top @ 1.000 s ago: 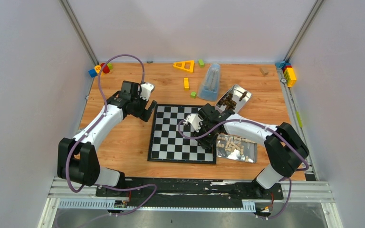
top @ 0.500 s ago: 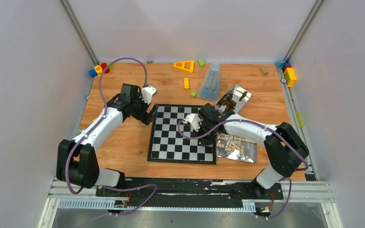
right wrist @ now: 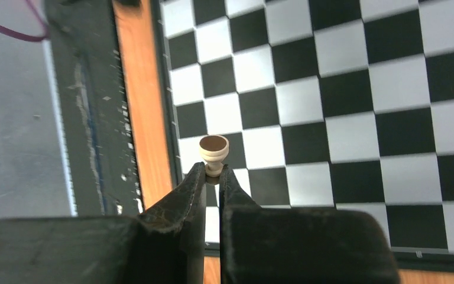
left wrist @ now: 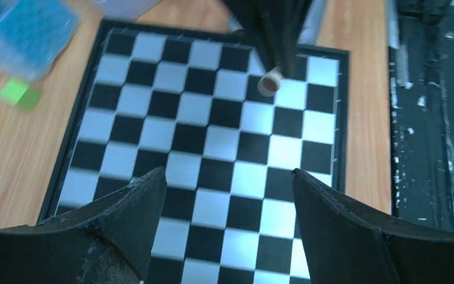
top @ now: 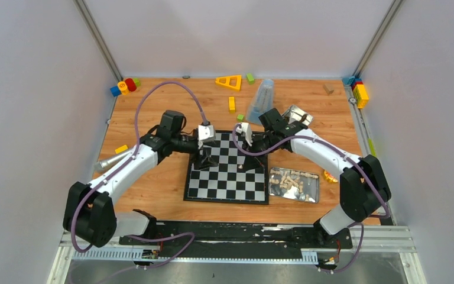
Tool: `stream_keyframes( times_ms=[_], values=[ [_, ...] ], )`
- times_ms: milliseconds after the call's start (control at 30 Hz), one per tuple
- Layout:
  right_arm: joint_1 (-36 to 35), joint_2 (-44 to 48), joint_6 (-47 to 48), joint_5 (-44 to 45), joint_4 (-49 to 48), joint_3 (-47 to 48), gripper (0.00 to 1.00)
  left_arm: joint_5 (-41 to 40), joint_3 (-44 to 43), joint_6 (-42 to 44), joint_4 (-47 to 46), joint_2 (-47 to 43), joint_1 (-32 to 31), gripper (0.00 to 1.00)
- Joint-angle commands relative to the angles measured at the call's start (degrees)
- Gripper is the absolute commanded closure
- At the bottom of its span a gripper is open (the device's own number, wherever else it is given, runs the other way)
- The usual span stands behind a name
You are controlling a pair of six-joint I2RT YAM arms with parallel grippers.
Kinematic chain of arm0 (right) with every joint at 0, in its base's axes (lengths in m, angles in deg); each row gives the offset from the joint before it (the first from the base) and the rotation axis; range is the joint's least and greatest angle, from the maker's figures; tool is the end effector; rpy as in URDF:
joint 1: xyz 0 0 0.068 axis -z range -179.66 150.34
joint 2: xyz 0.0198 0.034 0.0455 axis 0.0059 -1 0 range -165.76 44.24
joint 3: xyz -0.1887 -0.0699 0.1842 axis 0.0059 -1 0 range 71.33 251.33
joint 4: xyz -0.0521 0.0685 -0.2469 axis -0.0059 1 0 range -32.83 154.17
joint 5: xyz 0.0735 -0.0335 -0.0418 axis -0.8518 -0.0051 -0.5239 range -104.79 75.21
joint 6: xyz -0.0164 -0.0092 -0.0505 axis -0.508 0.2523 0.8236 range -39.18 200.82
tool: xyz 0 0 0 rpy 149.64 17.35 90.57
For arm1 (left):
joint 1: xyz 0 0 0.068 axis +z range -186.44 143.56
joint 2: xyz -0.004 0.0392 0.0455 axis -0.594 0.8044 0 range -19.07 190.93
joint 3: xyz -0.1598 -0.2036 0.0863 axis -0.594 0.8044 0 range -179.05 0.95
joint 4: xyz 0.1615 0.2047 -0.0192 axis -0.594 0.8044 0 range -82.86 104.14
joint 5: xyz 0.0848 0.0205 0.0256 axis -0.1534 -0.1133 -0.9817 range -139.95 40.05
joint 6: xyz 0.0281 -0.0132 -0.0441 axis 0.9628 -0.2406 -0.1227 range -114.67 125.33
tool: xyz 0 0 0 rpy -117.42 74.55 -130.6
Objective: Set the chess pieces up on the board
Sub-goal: Pick up the chess piece from the chessboard.
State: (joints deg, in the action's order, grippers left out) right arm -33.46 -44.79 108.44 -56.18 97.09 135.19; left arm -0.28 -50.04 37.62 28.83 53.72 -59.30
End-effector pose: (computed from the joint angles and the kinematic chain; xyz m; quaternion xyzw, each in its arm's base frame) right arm 0.2406 0.1893 0.2362 -0.5320 0.7465 0.3554 0.1828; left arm 0.2310 -0.1270 0.2636 0.5330 0.6623 -0.3552 0.3887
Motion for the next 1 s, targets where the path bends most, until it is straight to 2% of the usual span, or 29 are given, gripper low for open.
stream_keyframes(
  times_ms=[0, 133, 433, 700, 967],
  values=[
    [1.4, -2.33, 1.52, -14.78, 2.48, 5.23, 1.0, 8.01, -3.59, 8.28, -3.5, 3.0, -6.15, 0.17],
    [3.66, -3.95, 1.27, -19.28, 4.58, 7.81, 1.0, 5.57, -5.57, 10.77, -4.69, 5.44, -10.83, 0.23],
    [4.42, -4.84, 1.71, -20.71, 6.45, 7.84, 1.0, 1.83, -6.83, 13.3, -5.51, 8.28, -15.7, 0.32],
    [4.59, -5.0, 1.33, -20.46, 6.62, 7.67, 1.0, -0.14, -7.65, 13.56, -6.16, 8.89, -17.53, 0.44],
    [5.03, -5.2, 0.64, -20.01, 6.61, 7.99, 1.0, -1.65, -8.51, 15.85, -3.08, 9.26, -19.34, 0.59]
  ],
)
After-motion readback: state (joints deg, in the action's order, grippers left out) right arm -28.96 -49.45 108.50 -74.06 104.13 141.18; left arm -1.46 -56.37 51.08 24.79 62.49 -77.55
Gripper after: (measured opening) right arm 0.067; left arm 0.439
